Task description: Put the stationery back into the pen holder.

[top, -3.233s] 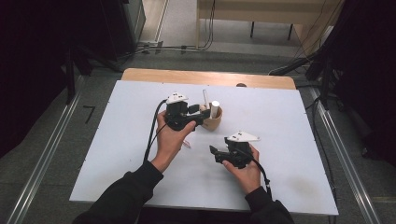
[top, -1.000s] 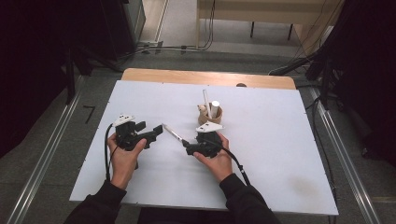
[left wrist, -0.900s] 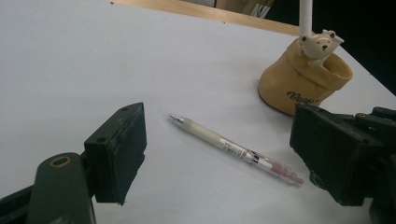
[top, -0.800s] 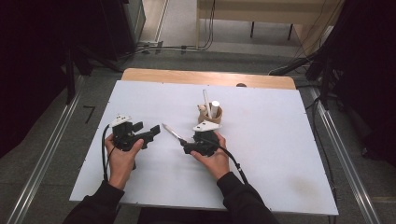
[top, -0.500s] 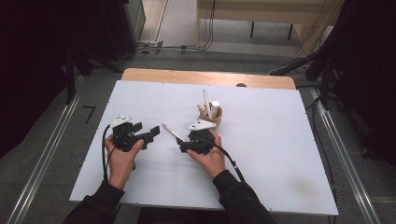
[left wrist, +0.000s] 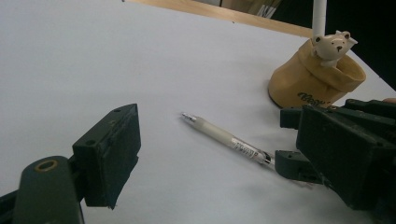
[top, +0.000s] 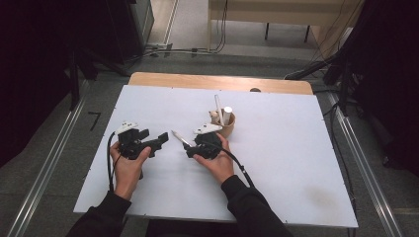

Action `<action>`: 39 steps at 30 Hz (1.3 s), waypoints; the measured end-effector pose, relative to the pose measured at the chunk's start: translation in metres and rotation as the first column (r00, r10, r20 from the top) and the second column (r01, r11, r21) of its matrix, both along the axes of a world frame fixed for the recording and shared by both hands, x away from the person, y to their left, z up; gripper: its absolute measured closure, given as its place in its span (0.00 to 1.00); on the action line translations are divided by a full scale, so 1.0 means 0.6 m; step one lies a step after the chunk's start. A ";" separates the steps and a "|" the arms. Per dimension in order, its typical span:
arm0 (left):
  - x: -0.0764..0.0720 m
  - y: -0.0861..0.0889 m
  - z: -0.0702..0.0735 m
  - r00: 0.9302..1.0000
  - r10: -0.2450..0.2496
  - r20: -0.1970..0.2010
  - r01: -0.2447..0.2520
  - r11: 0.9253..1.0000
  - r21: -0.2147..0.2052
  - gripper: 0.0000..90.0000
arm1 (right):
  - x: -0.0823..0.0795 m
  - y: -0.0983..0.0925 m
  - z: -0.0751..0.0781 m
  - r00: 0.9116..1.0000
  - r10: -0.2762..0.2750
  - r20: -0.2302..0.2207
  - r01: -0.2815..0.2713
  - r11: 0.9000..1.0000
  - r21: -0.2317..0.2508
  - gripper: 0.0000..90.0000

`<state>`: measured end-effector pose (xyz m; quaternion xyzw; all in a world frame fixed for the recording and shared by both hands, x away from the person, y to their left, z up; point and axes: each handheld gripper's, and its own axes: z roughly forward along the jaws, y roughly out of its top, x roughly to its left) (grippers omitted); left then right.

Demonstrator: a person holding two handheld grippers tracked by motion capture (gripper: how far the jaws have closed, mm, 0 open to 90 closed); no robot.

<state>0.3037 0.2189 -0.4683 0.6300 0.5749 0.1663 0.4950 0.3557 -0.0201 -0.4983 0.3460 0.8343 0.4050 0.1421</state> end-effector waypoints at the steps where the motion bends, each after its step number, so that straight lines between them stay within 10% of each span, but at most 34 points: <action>1: 0.000 0.000 0.000 1.000 0.001 -0.001 -0.001 1.000 -0.001 0.16 | 0.002 0.001 -0.001 1.000 -0.001 -0.001 0.001 1.000 -0.005 0.34; 39: 0.001 0.000 -0.001 1.000 -0.008 -0.001 0.008 1.000 -0.005 0.16 | 0.043 0.064 -0.010 0.999 0.049 0.002 -0.049 0.996 -0.076 0.57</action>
